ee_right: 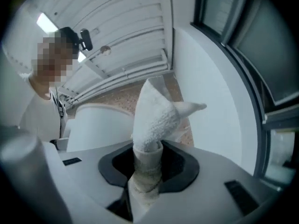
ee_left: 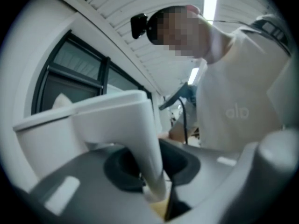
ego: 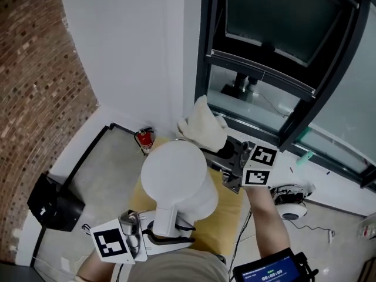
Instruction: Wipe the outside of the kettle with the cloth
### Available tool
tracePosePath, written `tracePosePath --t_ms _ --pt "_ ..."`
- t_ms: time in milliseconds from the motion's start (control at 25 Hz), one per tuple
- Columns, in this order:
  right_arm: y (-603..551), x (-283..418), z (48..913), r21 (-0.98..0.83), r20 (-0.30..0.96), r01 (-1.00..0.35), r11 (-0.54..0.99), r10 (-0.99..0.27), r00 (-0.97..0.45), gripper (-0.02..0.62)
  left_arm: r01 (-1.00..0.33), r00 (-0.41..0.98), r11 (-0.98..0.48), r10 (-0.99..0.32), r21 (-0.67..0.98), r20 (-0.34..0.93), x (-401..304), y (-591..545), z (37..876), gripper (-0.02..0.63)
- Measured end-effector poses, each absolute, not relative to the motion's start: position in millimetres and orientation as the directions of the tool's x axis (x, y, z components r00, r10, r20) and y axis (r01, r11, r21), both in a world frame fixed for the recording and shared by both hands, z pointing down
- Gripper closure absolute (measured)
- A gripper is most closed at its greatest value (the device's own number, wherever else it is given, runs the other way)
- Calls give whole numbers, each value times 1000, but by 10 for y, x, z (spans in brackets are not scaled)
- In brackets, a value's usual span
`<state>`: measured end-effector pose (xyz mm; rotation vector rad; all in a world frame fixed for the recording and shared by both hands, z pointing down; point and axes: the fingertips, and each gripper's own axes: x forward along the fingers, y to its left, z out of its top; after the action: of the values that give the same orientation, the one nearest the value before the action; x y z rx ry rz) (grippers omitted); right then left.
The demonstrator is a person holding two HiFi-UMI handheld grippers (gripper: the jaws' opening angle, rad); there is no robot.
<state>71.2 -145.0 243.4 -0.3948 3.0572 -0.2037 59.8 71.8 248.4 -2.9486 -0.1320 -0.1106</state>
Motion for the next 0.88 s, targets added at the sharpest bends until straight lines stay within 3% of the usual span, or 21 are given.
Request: tracePosePath --t_ms 120,240,440,520,720,800,880 --pt "-1429 687 2995 -320 -22 -145 936 -160 -987 476 110 992 -980 98 -166 80 587 821 2490 520" --pt "-1429 587 3034 -416 -113 3 909 -48 -992 476 138 988 -976 123 -167 94 620 906 2493 520" --pt "-1225 574 2291 -316 -332 290 904 181 -926 477 199 973 -958 169 -206 155 875 1126 2551 520" --pt "-1146 450 2327 -301 -271 370 879 293 -917 476 221 968 -953 188 -209 165 875 1174 2558 520" --pt "-830 204 3451 -460 119 388 799 489 -864 477 258 963 -951 240 -173 121 769 1263 2456 515" --pt "-705 197 3715 -511 136 406 758 537 -832 477 266 963 -951 254 -156 95 721 1287 2422 514" --pt "-694 218 3510 -494 21 459 739 538 -843 477 270 962 -951 257 -154 96 729 1324 2431 512"
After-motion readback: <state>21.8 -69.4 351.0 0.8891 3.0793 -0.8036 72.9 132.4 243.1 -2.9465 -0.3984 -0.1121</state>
